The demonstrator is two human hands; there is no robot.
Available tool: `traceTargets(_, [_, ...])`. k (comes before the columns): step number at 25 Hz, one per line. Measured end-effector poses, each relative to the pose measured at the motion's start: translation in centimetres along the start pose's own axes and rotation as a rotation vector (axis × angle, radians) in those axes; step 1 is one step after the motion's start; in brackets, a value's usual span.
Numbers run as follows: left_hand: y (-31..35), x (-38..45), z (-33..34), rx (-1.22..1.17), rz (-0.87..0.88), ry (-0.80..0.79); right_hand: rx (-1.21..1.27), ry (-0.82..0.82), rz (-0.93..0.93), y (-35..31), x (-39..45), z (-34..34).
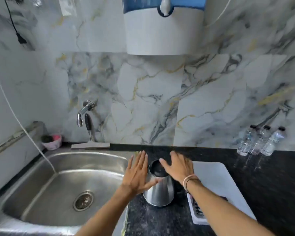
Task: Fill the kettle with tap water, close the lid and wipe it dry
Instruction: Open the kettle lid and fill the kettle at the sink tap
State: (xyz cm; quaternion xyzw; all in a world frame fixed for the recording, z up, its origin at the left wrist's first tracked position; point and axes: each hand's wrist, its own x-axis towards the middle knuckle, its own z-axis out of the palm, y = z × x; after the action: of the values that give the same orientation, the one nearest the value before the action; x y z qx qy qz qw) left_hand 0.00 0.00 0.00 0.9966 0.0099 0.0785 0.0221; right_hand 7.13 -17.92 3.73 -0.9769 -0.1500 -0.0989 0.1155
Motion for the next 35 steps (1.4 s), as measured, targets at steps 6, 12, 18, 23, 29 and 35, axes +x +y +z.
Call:
traceTargets(6, [0.6, 0.5, 3.6, -0.050, 0.026, -0.128, 0.107, -0.247, 0.164, -2.3, -0.3, 1.8])
traceTargets(12, [0.3, 0.0, 4.7, -0.075, 0.020, -0.056, 0.687, -0.501, 0.176, 1.4, 1.3, 1.3])
traceTargets(18, [0.2, 0.0, 4.8, -0.036, 0.031, -0.045, 0.961, -0.778, 0.060, 6.3, 2.2, 0.4])
traceTargets(23, [0.2, -0.1, 5.1, -0.013, 0.028, -0.029, 0.438, -0.002, -0.008, 3.4, -0.5, 5.3])
traceTargets(29, [-0.9, 0.1, 5.1, -0.017, 0.038, -0.015, 0.405, 0.122, 0.022, 3.3, 1.0, 6.4])
traceTargets(35, [-11.6, -0.3, 3.3, -0.049, 0.034, 0.079, 0.456, 0.187, -0.008, -7.0, 4.4, 8.7])
